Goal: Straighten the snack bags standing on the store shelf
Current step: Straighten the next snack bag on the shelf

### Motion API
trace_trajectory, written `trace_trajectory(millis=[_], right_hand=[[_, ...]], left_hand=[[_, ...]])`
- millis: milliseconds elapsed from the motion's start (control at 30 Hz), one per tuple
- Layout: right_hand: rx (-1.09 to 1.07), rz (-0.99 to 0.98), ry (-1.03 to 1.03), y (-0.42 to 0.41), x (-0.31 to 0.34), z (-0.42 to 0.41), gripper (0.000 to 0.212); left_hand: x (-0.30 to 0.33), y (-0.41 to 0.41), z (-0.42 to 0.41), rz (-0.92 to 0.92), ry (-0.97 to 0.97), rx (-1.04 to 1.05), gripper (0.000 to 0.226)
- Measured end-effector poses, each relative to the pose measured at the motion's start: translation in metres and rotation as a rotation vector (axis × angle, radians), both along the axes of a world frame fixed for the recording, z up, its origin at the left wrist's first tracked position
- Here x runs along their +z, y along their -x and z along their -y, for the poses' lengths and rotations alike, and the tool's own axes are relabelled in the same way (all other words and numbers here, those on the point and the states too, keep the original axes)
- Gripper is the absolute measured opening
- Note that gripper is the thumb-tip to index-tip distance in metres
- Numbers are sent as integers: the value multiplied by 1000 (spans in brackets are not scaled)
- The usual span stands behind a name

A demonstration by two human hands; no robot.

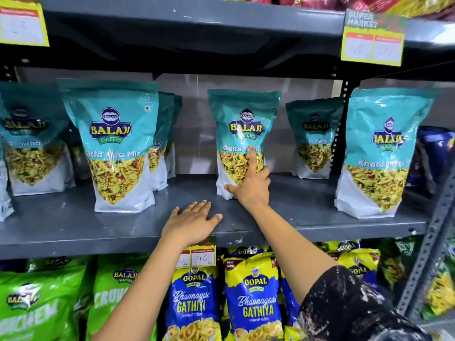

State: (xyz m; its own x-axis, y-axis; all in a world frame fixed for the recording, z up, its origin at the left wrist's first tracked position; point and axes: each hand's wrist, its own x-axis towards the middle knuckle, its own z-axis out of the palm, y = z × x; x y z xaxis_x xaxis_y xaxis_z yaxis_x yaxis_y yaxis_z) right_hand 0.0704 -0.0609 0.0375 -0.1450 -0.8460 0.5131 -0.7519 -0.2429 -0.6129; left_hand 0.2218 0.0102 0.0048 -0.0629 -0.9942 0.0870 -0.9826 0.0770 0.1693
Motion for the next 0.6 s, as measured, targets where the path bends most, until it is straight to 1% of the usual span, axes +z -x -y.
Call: trace_trajectory(millis=[167,333,600], right_hand=[[-26,-5,14,2,-3,-17,124],[9,21,54,10,-7,-35,123],[-19,-17,66,19,-9,-64,123]], left_hand=[[1,0,-1,4,3,3,71],[1,1,-2,15,-12,8,71],[0,-1,1,26,-13,11,68]])
